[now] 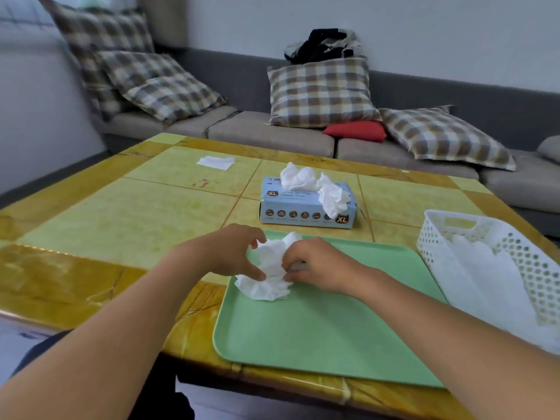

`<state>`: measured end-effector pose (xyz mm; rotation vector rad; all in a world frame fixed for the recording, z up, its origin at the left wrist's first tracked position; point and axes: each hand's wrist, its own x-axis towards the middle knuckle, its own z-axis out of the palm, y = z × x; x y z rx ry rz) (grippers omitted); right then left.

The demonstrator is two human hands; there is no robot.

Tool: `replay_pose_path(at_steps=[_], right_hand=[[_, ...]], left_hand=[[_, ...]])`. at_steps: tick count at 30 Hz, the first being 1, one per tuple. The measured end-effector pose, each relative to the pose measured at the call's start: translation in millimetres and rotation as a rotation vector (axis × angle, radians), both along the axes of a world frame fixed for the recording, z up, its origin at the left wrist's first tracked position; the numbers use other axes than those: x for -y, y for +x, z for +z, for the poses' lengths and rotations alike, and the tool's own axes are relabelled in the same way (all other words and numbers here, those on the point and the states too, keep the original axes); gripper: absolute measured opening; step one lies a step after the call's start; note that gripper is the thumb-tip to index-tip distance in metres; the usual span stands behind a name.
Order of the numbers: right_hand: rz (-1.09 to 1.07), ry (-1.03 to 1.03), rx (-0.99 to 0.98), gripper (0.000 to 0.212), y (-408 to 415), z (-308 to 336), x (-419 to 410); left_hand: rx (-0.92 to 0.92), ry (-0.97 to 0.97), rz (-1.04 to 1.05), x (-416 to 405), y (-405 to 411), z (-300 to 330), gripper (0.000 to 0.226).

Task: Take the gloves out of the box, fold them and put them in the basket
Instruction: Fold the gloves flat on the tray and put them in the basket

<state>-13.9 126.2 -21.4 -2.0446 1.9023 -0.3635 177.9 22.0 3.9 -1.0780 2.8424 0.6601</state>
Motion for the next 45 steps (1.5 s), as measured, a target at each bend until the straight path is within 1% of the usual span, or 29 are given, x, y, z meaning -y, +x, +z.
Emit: replay_pose_path(at_steps=[3, 6, 7, 8, 10, 12, 13, 14, 16, 18, 19, 20, 22, 24, 25, 26, 27, 28, 29, 31, 33, 35, 39, 40, 42, 44, 45], right_hand=[[-0.024, -0.043, 0.081, 0.014, -24, -6, -17], [0.019, -0.04, 0.035, 0.015, -45, -8, -43], [0.007, -0.049, 0.053, 0.015, -51, -9, -52], [-0.034, -0.074, 0.116, 0.015, -56, -11, -58], [-0.198, -0.168, 0.35, 0.017, -61, -13, -69], [-0.347, -0.221, 0.653, 0.023, -57, -13, -73], [-0.393, -0.216, 0.755, 0.026, -52, -11, -73], [-0.41, -0.225, 0.765, 0.031, -49, -6, -75], [-0.357, -0.289, 0.612, 0.036, -50, 8, -84], [-0.224, -0.327, 0.458, 0.035, -50, 24, -95], [-0.177, -0.322, 0.422, 0.035, -49, 29, -99], [-0.164, -0.305, 0.414, 0.038, -49, 31, -103], [-0.217, -0.276, 0.48, 0.041, -48, 24, -105], [-0.293, -0.281, 0.611, 0.027, -47, 17, -99], [-0.336, -0.281, 0.718, 0.019, -47, 13, -97], [-0.379, -0.266, 0.852, 0.013, -48, 11, -96], [-0.416, -0.235, 0.975, 0.013, -48, 10, -97], [-0.435, -0.207, 1.067, 0.016, -49, 13, -98], [-0.432, -0.156, 1.118, 0.019, -46, 13, -98], [-0.416, -0.07, 1.214, 0.022, -44, 18, -99], [-0.423, -0.006, 1.325, 0.024, -46, 22, -101], [-0.44, 0.011, 1.372, 0.026, -50, 25, -103], [-0.491, -0.047, 1.388, 0.023, -62, 39, -104], [-0.502, -0.06, 1.41, 0.023, -66, 44, -105], [-0.512, -0.085, 1.448, 0.024, -77, 54, -106], [-0.525, -0.116, 1.468, 0.025, -88, 63, -108], [-0.529, -0.129, 1.479, 0.025, -93, 67, -109]], left_hand=[[0.058, 0.007, -0.082, -2, -12, -2, 0.068], [0.051, 0.034, -0.169, -13, -26, -5, 0.06], [0.041, 0.041, -0.186, -18, -32, -7, 0.058], [0.027, 0.047, -0.189, -22, -37, -9, 0.058], [-0.043, 0.069, -0.182, -30, -48, -15, 0.051], [-0.202, 0.134, -0.156, -38, -60, -21, 0.027], [-0.315, 0.23, -0.108, -42, -64, -23, 0.018], [-0.435, 0.374, -0.029, -48, -69, -22, 0.017], [-0.609, 0.682, 0.151, -58, -81, -20, 0.018], [-0.688, 0.836, 0.261, -66, -86, -16, 0.021], [-0.717, 0.891, 0.282, -69, -87, -15, 0.026], [-0.739, 0.933, 0.295, -73, -89, -13, 0.034], [-0.786, 0.989, 0.306, -81, -93, -10, 0.043], [-0.862, 1.045, 0.3, -86, -93, -8, 0.05], [-0.894, 1.044, 0.273, -88, -92, -8, 0.054], [-0.887, 0.989, 0.233, -89, -91, -9, 0.058], [-0.854, 0.908, 0.183, -91, -89, -11, 0.058], [-0.83, 0.843, 0.134, -94, -91, -11, 0.054], [-0.835, 0.832, 0.127, -96, -90, -17, 0.048], [-0.882, 0.85, 0.153, -101, -91, -18, 0.034], [-0.911, 0.818, 0.177, -103, -93, -20, 0.025], [-0.937, 0.759, 0.199, -102, -94, -19, 0.021], [-0.989, 0.651, 0.316, -80, -90, -12, 0.019], [-1.015, 0.654, 0.369, -71, -87, -8, 0.019], [-1.071, 0.719, 0.514, -53, -79, 0, 0.023], [-1.069, 0.766, 0.639, -39, -71, 6, 0.029], [-1.052, 0.758, 0.687, -33, -67, 7, 0.03]])
